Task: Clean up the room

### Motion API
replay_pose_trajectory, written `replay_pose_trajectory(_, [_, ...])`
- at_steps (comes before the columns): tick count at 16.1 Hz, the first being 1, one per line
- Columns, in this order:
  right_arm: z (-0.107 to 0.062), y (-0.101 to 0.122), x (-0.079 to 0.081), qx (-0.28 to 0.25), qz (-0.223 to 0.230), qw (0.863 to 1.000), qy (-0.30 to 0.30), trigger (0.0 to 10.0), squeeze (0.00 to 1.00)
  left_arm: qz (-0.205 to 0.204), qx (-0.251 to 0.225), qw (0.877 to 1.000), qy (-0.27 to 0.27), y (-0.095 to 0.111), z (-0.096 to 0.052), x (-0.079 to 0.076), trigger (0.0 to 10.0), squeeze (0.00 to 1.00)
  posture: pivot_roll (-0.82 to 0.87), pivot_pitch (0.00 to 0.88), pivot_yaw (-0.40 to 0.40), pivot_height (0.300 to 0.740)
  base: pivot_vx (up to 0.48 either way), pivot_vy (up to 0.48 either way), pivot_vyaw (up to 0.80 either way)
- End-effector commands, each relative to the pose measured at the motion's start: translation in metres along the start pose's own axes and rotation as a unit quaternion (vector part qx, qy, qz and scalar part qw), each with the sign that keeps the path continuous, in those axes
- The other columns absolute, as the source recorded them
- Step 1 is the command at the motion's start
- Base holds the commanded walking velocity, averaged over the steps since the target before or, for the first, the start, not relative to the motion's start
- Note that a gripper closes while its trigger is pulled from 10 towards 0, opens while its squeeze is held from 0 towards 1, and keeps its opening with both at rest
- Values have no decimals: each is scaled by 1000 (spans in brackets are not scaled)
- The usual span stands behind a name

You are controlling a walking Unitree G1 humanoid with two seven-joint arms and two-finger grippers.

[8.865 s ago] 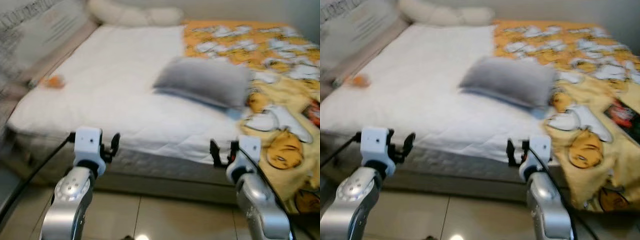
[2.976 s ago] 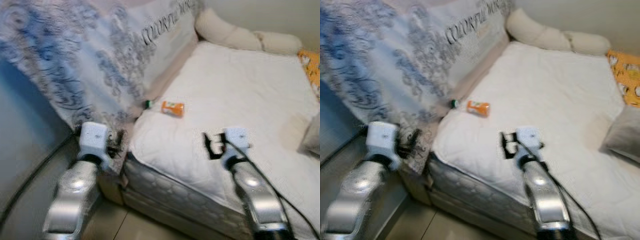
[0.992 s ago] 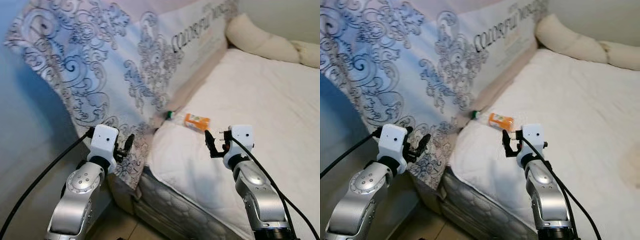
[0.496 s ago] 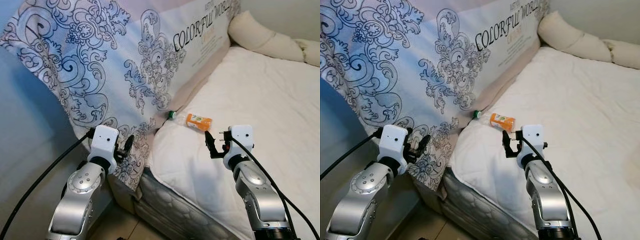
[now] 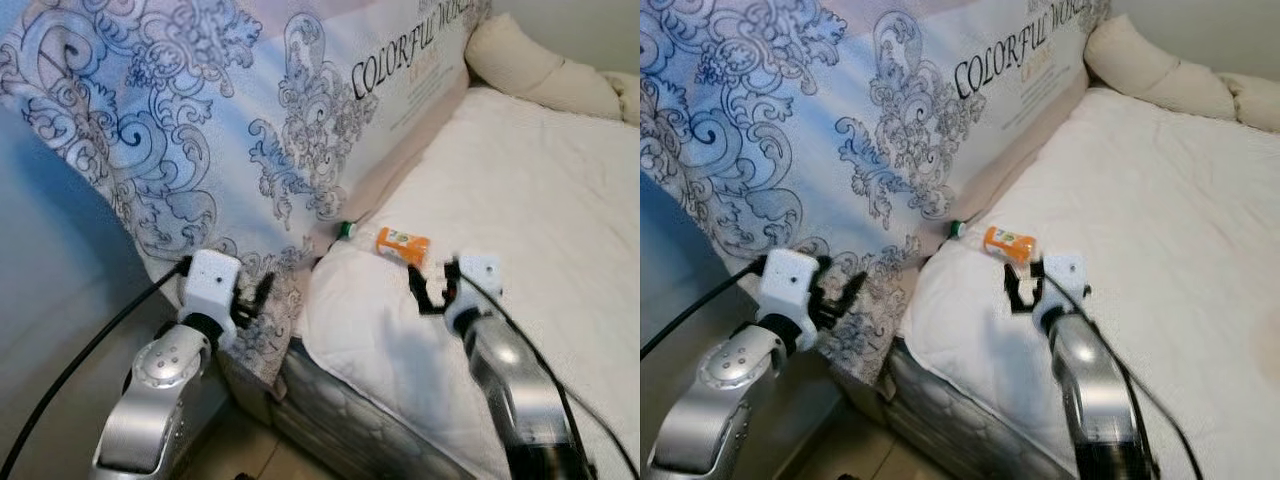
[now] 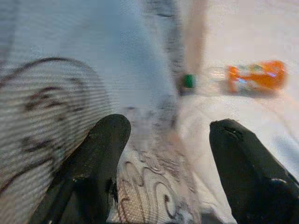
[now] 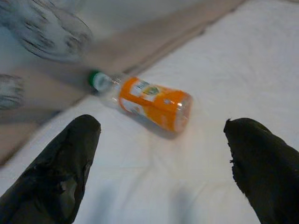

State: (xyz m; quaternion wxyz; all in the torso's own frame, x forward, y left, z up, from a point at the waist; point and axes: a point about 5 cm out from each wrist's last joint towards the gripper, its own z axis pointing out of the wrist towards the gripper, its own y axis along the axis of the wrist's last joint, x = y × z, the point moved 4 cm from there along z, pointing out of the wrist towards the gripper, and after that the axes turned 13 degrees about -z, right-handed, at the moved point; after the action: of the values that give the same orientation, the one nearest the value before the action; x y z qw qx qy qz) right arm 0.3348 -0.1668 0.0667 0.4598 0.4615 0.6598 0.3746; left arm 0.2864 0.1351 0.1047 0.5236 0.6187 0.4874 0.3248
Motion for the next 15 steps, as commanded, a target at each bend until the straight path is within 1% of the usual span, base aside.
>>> replay_pose_trajectory(1, [14, -1, -9, 8, -12, 1000, -4, 10000, 1000, 20, 2, 999, -45, 5, 0, -13, 10000, 0, -87, 0, 47, 740, 0, 0, 0])
replay_pose_trajectory(2, [20, 1, -12, 10, -18, 1000, -2, 10000, 1000, 22, 6, 998, -57, 6, -1, -16, 10000, 0, -86, 12, 49, 740, 0, 0, 0])
replay_pose_trajectory(3, [31, 6, -18, 9, -21, 1000, 2, 10000, 1000, 30, 10, 996, -78, 8, -2, -20, 10000, 0, -79, 42, 51, 740, 0, 0, 0])
replay_pose_trajectory(4, [36, 10, -22, 9, -23, 1000, 1, 10000, 1000, 32, 13, 995, -92, 9, -3, -23, 10000, 0, -68, 90, 54, 740, 0, 0, 0])
replay_pose_trajectory(5, [45, 19, -28, 3, -32, 999, 5, 10000, 1000, 44, 18, 992, -115, 13, -7, -28, 10000, 0, -59, 138, 55, 740, 0, 0, 0])
replay_pose_trajectory(6, [50, 25, -32, 0, -40, 999, 9, 10000, 1000, 47, 21, 990, -130, 17, -10, -30, 10000, 0, -53, 161, 56, 740, 0, 0, 0])
replay_pose_trajectory(7, [56, 36, -36, -7, -55, 998, 16, 10000, 1000, 57, 23, 988, -145, 21, -13, -32, 10000, 0, -47, 188, 61, 740, 0, 0, 0])
replay_pose_trajectory(8, [61, 45, -40, -13, -80, 996, 25, 10000, 1000, 67, 26, 985, -158, 25, -18, -34, 10000, 0, -18, 229, 48, 740, 0, 0, 0])
replay_pose_trajectory(9, [64, 53, -44, -18, -95, 995, 31, 10000, 1000, 78, 27, 983, -165, 28, -23, -36, 10000, 0, 1, 249, 45, 740, 0, 0, 0])
replay_pose_trajectory(10, [65, 56, -46, -20, -100, 994, 34, 10000, 1000, 79, 29, 983, -166, 29, -25, -36, 10000, 0, 17, 267, 45, 740, 0, 0, 0])
replay_pose_trajectory(11, [66, 61, -47, -24, -114, 992, 44, 10000, 1000, 77, 34, 982, -168, 30, -33, -37, 10000, 0, 38, 289, 42, 740, 0, 0, 0])
replay_pose_trajectory(13, [68, 65, -53, -13, -141, 989, 41, 10000, 1000, 78, 45, 980, -179, 32, -47, -41, 10000, 0, 72, 310, 41, 740, 0, 0, 0])
replay_pose_trajectory(15, [69, 68, -54, -11, -153, 987, 43, 10000, 1000, 80, 55, 977, -189, 33, -56, -44, 10000, 0, 100, 332, 44, 740, 0, 0, 0])
